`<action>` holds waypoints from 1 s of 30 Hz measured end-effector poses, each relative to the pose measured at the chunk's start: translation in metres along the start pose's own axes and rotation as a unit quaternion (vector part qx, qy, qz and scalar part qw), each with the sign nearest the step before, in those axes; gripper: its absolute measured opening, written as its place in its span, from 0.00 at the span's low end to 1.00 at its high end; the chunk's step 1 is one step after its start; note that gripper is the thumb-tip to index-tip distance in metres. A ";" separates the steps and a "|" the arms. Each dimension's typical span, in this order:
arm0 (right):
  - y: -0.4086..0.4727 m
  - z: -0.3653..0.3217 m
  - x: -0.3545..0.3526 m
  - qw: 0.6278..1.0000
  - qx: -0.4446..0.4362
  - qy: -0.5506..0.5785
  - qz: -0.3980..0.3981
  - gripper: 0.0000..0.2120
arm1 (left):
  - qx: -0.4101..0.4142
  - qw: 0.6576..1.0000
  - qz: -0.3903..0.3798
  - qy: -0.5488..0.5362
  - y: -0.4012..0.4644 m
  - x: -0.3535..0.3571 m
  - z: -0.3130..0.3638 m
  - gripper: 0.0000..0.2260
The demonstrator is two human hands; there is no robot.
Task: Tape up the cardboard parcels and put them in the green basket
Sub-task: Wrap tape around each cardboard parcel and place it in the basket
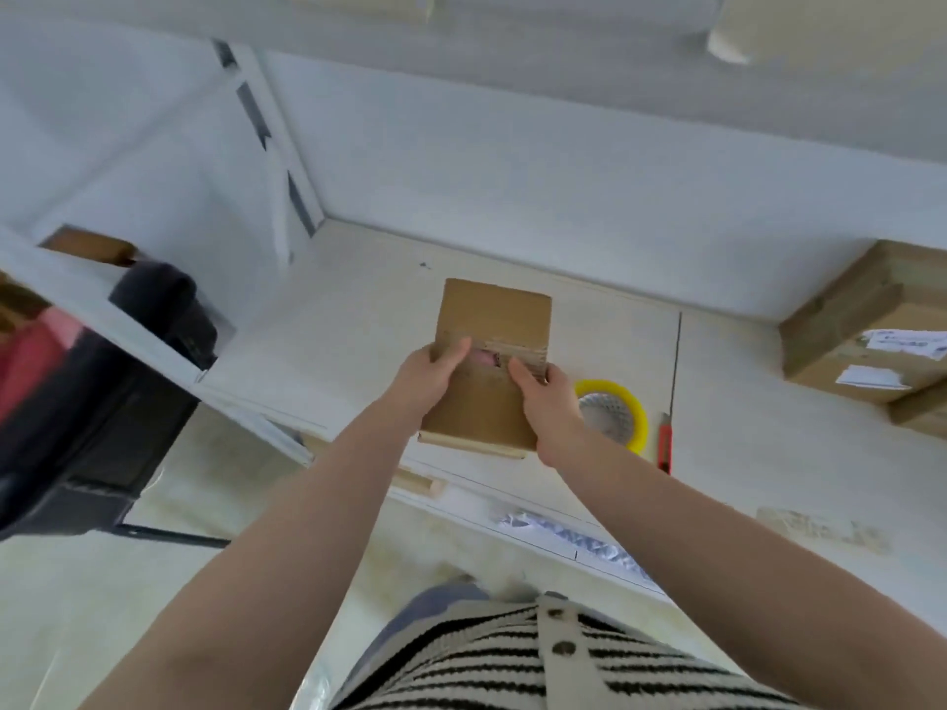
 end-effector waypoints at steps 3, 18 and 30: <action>0.003 0.023 0.006 0.999 0.035 -0.027 -0.006 0.13 | 0.013 0.997 0.032 0.063 0.002 -0.004 -0.010 0.23; 0.014 0.024 -0.075 0.900 -0.048 -0.419 0.110 0.16 | 0.045 0.984 -0.082 0.149 0.035 0.007 -0.004 0.19; -0.035 -0.080 -0.075 0.914 -0.238 -0.308 0.117 0.03 | 0.177 0.956 0.010 0.232 0.036 -0.004 0.031 0.34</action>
Point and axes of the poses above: each hand's wrist, its own y-axis towards the middle knuckle, its own x-axis out of the palm, z = x × y, the point moved 10 cm from there along y, towards the middle knuckle, and after that the axes turned 2 degrees about y, right-handed, at the moved point
